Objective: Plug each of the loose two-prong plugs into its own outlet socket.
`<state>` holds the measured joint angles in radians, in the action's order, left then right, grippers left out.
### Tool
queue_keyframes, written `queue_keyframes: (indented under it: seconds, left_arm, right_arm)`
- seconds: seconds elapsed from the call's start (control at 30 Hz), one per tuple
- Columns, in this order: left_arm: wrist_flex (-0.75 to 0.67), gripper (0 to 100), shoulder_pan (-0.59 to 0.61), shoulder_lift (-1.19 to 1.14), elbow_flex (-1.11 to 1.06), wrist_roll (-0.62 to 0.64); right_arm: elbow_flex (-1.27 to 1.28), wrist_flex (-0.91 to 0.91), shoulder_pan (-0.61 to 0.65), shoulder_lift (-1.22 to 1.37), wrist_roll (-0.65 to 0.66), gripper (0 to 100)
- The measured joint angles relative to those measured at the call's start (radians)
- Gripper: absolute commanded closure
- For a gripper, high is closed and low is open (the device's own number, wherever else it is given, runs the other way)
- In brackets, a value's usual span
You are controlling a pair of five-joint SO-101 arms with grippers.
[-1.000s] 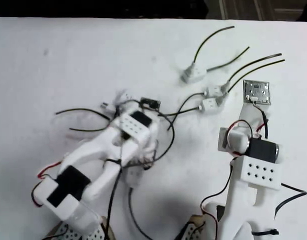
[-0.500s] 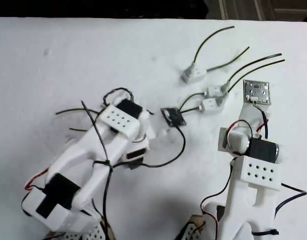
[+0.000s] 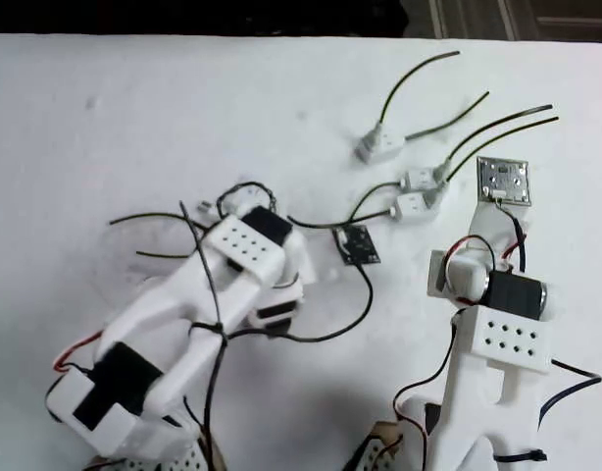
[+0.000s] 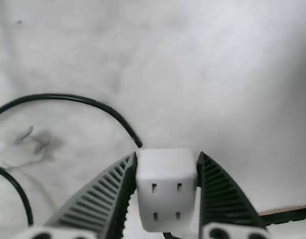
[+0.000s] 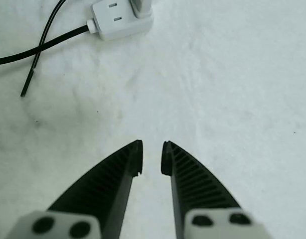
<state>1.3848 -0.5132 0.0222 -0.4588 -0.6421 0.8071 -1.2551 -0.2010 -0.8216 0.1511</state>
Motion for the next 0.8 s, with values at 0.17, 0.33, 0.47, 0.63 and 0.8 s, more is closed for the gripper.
queue_keyframes:
  seconds: [0.17,0.33,0.47,0.63,0.8]
  left_arm:
    - [0.000,76,-0.017,0.000,0.000,0.086]
    - [0.008,76,-0.017,0.023,0.000,0.138]
    - [0.061,76,-0.017,0.149,-0.011,0.190]
    - [0.069,84,-0.017,0.419,-0.109,0.307]
    - [-0.115,85,-0.017,0.715,-0.402,0.413]
  right_arm:
    - [0.000,0.000,0.000,0.000,0.000,92.6]
    - [0.000,0.000,0.000,0.000,0.000,92.6]
    - [0.000,0.000,0.000,0.000,0.000,92.6]
    - [0.000,0.000,0.000,0.000,0.000,92.6]
    - [0.000,0.000,0.000,0.000,0.000,92.6]
